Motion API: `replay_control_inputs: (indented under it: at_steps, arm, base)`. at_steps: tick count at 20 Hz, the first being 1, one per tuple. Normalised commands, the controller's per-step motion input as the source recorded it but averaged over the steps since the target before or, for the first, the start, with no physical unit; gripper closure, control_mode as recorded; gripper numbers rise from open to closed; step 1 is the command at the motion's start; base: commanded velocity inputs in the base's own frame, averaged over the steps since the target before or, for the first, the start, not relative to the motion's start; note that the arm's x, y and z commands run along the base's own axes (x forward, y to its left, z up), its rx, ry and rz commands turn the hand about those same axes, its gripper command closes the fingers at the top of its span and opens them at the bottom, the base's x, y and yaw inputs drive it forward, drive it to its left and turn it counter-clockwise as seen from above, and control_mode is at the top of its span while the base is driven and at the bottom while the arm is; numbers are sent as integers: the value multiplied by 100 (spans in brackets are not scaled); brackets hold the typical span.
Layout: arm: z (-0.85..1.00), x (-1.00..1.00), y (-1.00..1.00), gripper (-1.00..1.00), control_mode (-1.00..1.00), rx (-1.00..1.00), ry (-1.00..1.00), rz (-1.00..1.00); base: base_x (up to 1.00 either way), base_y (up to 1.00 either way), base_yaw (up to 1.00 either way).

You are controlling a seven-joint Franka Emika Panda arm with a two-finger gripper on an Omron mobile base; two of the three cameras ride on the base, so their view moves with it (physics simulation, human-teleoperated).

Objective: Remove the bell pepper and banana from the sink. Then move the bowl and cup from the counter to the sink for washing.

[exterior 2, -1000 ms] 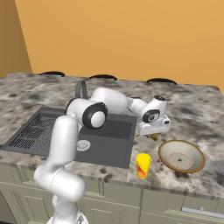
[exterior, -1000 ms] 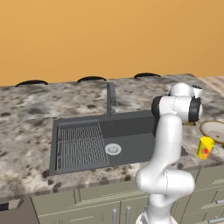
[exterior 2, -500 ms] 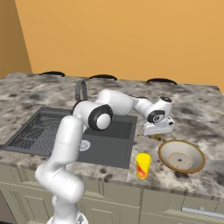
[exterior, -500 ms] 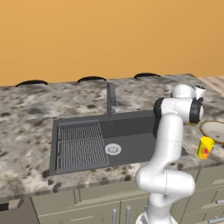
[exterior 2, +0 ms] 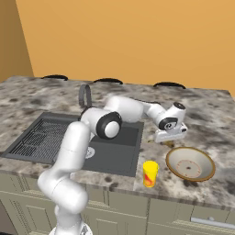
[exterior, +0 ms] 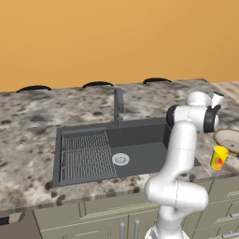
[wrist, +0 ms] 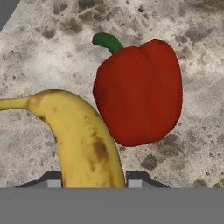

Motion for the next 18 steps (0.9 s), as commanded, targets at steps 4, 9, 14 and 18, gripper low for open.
replay_control_inputs:
  at_steps: [4,9,14,18]
  arm:
    - [-4,0,-25,100,-100,0,-7,0]
    - [-5,9,-9,100,-100,0,-1,0]
    - [-5,8,1,100,-100,0,0,0]
    - [-8,7,7,100,-100,0,0,0]
  base:
    - [0,0,0]
    - [0,0,0]
    - [0,0,0]
    - [0,0,0]
